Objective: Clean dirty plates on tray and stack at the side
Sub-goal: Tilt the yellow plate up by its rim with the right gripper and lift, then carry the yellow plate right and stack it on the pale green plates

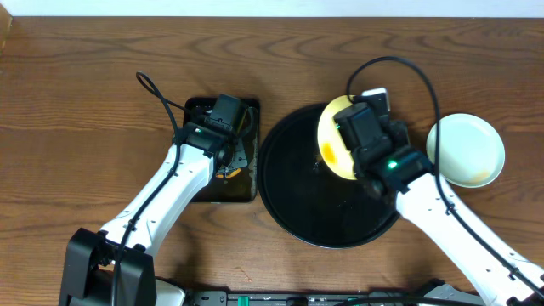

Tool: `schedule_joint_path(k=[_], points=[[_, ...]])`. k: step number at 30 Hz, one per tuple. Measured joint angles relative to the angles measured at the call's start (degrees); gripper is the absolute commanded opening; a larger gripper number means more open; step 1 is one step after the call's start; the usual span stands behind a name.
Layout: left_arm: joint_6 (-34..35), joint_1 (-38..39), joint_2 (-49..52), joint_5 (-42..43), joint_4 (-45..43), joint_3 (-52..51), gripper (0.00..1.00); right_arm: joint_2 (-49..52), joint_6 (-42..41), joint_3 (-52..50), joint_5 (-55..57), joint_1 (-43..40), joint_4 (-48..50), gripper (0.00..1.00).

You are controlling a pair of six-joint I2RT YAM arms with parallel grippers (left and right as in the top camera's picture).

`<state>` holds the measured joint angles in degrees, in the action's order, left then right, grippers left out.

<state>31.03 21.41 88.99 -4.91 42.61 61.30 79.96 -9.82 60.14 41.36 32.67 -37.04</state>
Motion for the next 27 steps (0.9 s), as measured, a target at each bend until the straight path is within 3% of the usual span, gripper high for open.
schedule_joint_path(k=[13, 23, 27], points=[[-0.02, 0.02, 0.0, 0.0, 0.0, 0.0, 0.09, 0.0, 0.07, 0.0, 17.62, 5.29, 1.09, 0.01], [-0.2, 0.02, 0.0, 0.0, -0.04, 0.0, 0.08, 0.0, -0.09, 0.0, 20.65, 5.29, 1.4, 0.01], [-4.59, 0.02, 0.0, -0.02, -1.46, 0.0, 0.08, 0.0, -2.34, 0.0, 19.04, 4.98, 0.24, 0.01]])
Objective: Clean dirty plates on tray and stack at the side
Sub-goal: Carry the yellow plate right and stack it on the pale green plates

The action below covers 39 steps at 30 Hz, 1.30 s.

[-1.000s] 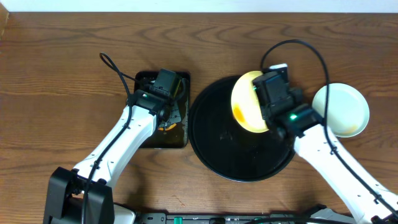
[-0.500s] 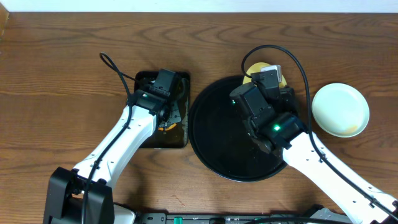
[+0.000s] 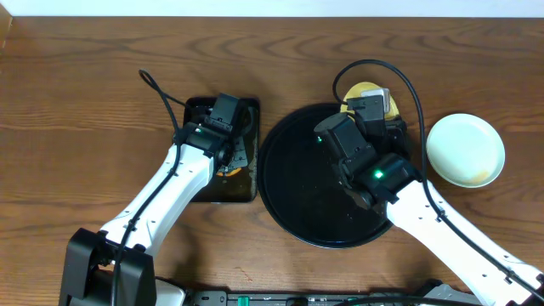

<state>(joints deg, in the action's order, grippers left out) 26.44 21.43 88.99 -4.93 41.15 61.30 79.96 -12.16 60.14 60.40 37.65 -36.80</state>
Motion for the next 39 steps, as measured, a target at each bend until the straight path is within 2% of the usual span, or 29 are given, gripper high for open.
schedule_joint_path(k=[5, 9, 15, 23, 26, 29, 32, 35, 39], points=[[-7.39, 0.0, 1.16, -1.49, -2.43, 0.0, 0.08, 0.0, -6.71, 0.0, -6.1, -3.56, -4.39, 0.01], [-10.38, 0.0, 4.83, -2.12, -3.52, 0.0, 0.08, 0.0, -12.66, 0.0, -12.28, -10.45, -7.5, 0.01], [-11.52, -0.85, 11.13, -2.58, -5.42, 0.0, 0.09, -0.11, -15.08, 0.0, -18.64, -24.2, -7.91, 0.01], [-11.69, -3.17, 12.5, -2.78, -6.32, 0.0, 0.17, -0.11, -15.82, 0.0, -24.41, -41.99, -7.91, 0.01], [-11.89, -3.17, 12.5, -2.75, -6.27, 0.0, 0.35, -0.11, -15.91, 0.0, -26.73, -47.74, -6.84, 0.01], [-11.85, -3.17, 12.5, -2.54, -6.23, 0.0, 0.4, -0.11, -15.63, 0.0, -29.42, -51.15, -4.94, 0.02], [-11.85, -3.17, 12.37, -2.29, -5.4, 0.0, 0.46, -0.11, -15.02, 0.0, -31.78, -52.87, -3.54, 0.16], [-12.0, -3.17, 10.99, -1.84, -4.02, 0.0, 0.57, -0.11, -14.29, 0.0, -33.09, -53.29, -2.82, 0.27], [-11.96, -3.17, 5.9, -1.64, -2.32, 0.0, 0.66, -0.11, -14.1, 0.0, -35.8, -53.29, -2.78, 0.32]])
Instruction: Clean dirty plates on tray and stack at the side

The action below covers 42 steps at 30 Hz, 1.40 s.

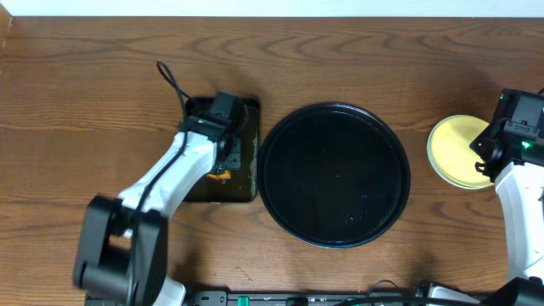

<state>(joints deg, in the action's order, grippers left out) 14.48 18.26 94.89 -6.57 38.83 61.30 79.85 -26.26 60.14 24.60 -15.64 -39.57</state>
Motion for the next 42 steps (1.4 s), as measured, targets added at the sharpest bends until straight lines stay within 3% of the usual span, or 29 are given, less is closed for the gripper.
schedule_joint_path(k=[8, 11, 12, 16, 24, 29, 33, 42], points=[[0.35, 0.0, -11.65, 0.2, 5.42, 0.02, 0.75, 0.0, 7.76, 0.0, -21.0, 0.13, -1.64, 0.51], [1.27, 0.0, -14.95, 0.2, 7.48, 0.02, 0.76, 0.0, 12.83, 0.0, -30.34, 1.01, -4.42, 0.69], [2.1, 0.0, -15.43, 0.17, 8.22, 0.02, 0.77, 0.0, 14.4, 0.0, -32.63, 1.68, -5.42, 0.79], [5.29, 0.0, -15.82, 0.2, 11.69, 0.02, 0.77, 0.0, 18.56, 0.0, -37.42, 5.49, -10.4, 0.99], [8.31, 0.0, -15.82, 2.45, 20.74, 0.02, 0.77, 0.0, 20.7, 0.0, -37.55, 10.36, -20.46, 0.99], [9.77, 0.0, -19.65, 3.8, 22.49, -0.61, 0.77, -2.38, 20.2, -0.24, -33.81, 14.47, -20.55, 0.99], [10.49, 0.0, -28.74, 3.85, 22.14, -3.04, 0.77, -9.86, 19.23, -2.47, -31.76, 18.34, -16.74, 0.99], [10.84, 0.0, -55.36, 1.86, 18.75, -10.34, 0.78, -37.7, 15.13, -15.56, -27.3, 23.37, -11.8, 0.99]])
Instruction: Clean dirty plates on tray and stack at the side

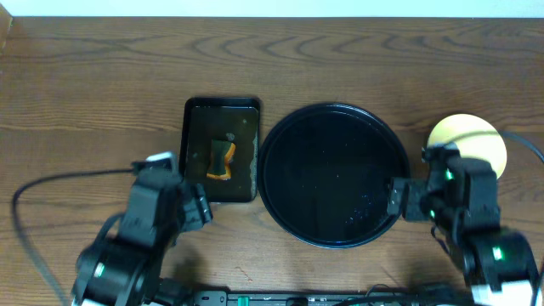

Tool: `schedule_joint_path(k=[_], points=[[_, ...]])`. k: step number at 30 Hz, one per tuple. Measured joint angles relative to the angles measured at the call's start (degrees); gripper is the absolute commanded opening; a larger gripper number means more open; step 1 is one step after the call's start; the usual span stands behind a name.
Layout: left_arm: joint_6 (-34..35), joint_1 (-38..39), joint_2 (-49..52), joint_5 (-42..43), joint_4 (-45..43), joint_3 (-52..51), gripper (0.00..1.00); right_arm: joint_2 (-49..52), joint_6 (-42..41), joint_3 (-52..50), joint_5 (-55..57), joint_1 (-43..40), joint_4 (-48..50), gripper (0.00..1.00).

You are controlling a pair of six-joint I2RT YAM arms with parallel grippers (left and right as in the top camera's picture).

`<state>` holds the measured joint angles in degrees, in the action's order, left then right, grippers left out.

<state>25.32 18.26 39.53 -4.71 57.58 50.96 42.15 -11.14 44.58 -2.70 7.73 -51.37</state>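
Observation:
The yellow plate (469, 138) lies at the right side of the table, beside the round black tray (333, 174), which carries no plates. A sponge (223, 161) rests in the small black rectangular tray (221, 149) to the left. My left gripper (161, 174) is drawn back to the near left, apart from the sponge. My right gripper (446, 163) is drawn back near the front right and covers the plate's near edge. The arms hide the fingers of both grippers.
Cables trail from both arms along the table's front edge. The wooden table stretches behind the trays to the far edge.
The left arm has left the sponge tray, the sponge now lying free in it, and stands at the near left. The right arm has moved back from the yellow plate toward the front.
The right gripper first held the yellow plate over the round tray while the left gripper stayed at the sponge tray. Then the plate was at the tray's far edge. Later it lay on the white plate at the right. Now both arms are drawn back.

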Motion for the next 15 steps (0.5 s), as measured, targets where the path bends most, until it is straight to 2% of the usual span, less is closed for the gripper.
schedule_joint_path(k=[3, 6, 15], points=[[0.0, 0.0, -6.03, -0.2, -0.02, -0.37, 0.78, -8.92, -0.81, -1.92, 1.05, 0.0, -1.88, 0.99], [0.0, 0.0, -8.17, -0.2, -0.07, -0.48, 0.78, -12.52, -1.07, -1.99, 1.29, 0.0, -5.03, 0.99], [0.0, 0.0, -8.63, -0.22, -0.13, -0.68, 0.78, -13.4, -1.49, -2.08, 1.49, 0.0, -11.67, 0.99]])
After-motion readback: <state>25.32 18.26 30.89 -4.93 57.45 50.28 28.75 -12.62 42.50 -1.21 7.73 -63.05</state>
